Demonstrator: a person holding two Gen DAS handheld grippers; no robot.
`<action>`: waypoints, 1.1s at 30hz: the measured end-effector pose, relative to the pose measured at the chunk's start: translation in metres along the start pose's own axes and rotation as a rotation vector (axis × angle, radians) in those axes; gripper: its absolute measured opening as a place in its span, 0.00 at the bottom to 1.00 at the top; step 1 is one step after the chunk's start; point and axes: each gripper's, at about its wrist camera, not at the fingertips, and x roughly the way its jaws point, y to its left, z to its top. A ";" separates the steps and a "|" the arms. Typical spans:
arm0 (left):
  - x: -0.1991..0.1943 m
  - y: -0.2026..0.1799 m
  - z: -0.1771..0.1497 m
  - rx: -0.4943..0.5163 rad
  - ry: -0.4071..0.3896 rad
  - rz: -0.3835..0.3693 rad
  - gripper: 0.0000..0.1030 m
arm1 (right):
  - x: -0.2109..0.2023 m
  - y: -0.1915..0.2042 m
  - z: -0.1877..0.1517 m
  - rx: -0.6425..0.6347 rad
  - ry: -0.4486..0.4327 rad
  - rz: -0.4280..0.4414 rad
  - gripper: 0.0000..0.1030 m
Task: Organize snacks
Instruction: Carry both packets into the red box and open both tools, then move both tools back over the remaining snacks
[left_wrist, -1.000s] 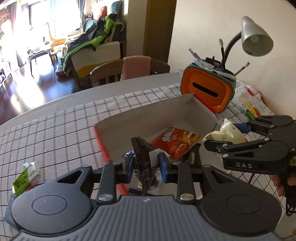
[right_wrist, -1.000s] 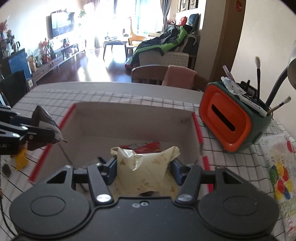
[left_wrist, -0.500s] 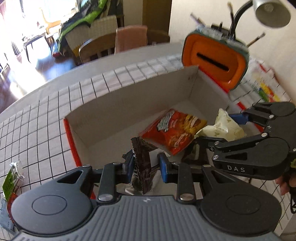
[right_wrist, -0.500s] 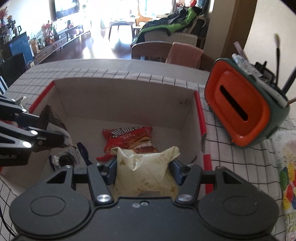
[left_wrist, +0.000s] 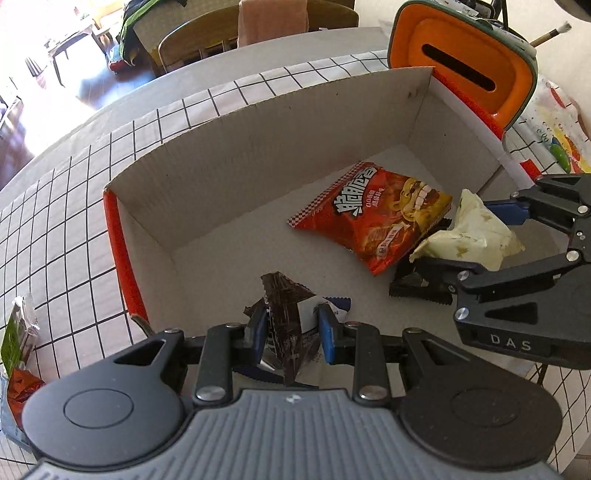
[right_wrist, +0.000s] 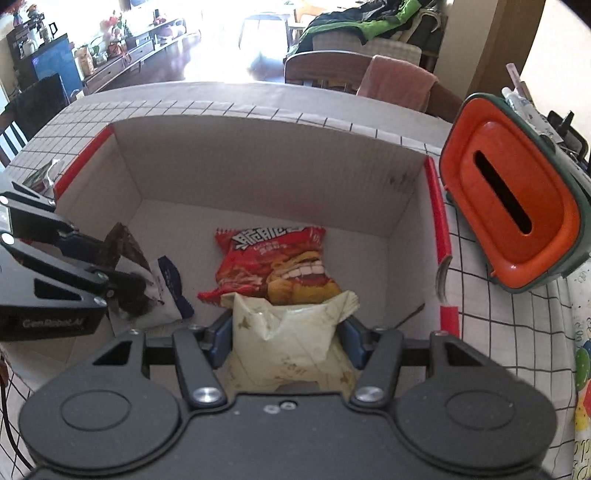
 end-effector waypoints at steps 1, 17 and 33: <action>0.000 0.000 0.000 -0.001 -0.002 -0.001 0.28 | 0.000 0.000 0.000 0.001 0.003 0.004 0.56; -0.026 0.003 -0.015 -0.037 -0.107 -0.074 0.47 | -0.039 -0.006 -0.006 0.065 -0.082 0.061 0.76; -0.104 0.023 -0.049 -0.073 -0.319 -0.085 0.61 | -0.111 0.026 -0.012 0.075 -0.256 0.119 0.94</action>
